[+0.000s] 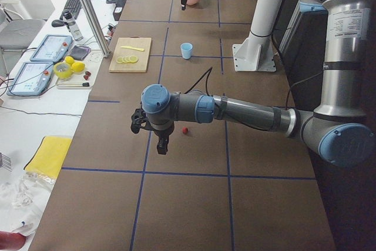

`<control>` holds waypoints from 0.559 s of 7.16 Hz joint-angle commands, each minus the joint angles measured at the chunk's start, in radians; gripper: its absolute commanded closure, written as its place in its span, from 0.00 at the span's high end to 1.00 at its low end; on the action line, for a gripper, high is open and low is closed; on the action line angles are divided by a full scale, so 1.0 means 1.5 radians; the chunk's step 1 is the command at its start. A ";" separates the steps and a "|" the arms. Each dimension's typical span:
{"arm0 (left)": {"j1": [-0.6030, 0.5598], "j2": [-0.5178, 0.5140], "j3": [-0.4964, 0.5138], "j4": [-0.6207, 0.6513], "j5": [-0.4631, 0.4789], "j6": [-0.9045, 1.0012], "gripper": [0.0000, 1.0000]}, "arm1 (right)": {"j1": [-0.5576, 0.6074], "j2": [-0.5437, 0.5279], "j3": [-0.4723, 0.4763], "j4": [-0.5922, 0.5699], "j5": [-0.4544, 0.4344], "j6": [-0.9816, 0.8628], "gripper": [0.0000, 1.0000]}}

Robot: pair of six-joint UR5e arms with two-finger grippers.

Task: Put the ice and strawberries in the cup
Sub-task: 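Carry the ice cube with the right gripper and drop it into the cup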

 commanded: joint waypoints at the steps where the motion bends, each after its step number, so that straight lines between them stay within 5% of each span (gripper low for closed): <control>1: 0.000 0.000 0.001 0.001 0.001 0.000 1.00 | -0.120 0.206 -0.080 -0.128 -0.127 0.106 0.00; 4: 0.000 0.001 0.001 0.003 0.001 0.000 1.00 | -0.150 0.257 -0.173 -0.088 -0.161 0.153 0.02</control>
